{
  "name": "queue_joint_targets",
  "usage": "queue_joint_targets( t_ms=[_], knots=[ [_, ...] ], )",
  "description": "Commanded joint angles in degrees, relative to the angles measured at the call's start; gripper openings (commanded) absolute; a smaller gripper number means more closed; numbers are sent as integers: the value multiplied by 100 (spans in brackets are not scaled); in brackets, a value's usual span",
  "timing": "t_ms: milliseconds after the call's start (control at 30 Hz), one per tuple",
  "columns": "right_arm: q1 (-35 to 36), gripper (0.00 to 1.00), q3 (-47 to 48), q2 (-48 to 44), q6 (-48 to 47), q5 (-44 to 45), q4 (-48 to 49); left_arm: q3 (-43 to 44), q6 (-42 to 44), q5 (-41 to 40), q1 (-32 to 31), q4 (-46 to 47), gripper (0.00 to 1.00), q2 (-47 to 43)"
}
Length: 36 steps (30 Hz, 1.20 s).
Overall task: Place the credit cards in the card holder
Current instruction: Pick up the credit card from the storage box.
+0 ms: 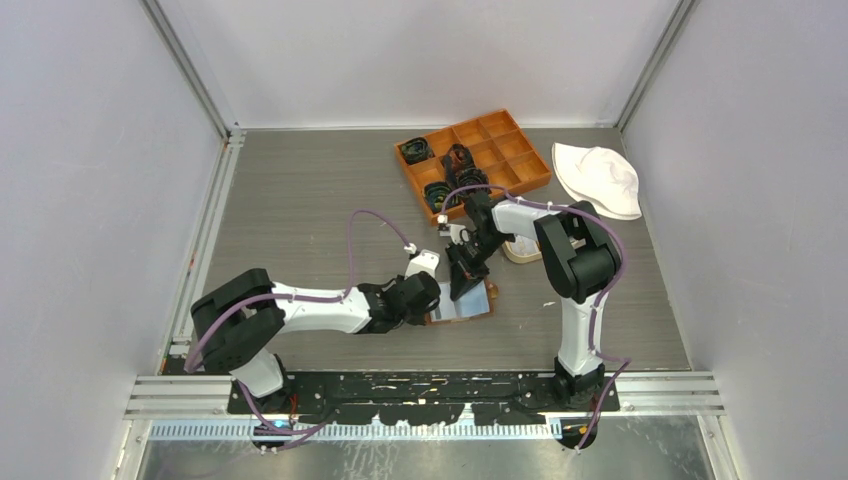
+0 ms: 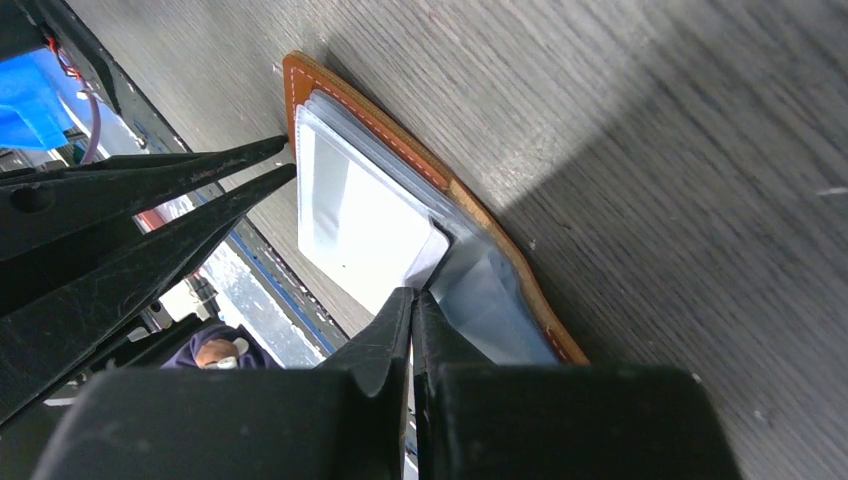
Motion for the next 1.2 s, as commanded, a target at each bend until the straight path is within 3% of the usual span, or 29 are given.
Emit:
queue_joint_targets(
  t_ms=[0, 300, 667, 967, 1067, 1167],
  knots=[
    [51, 7, 98, -23, 119, -510, 133, 39, -166, 344, -2, 83, 12, 133],
    [-33, 9, 264, -341, -370, -312, -213, -139, -178, 119, -1, -112, 13, -404],
    [-122, 13, 377, -997, -964, 26, -504, -763, -29, -29, -7, 94, 17, -1815],
    [-1247, 15, 214, -2280, -1088, 134, -211, -1717, 26, 397, 20, 1426, 43, -2886],
    [-1799, 24, 45, -2784, -983, 294, 160, -2085, -59, 559, 25, 2044, 52, -3059],
    [-2274, 40, -110, -3167, -853, 641, 568, -2334, -102, 657, 21, 2516, 57, -3196]
  ],
)
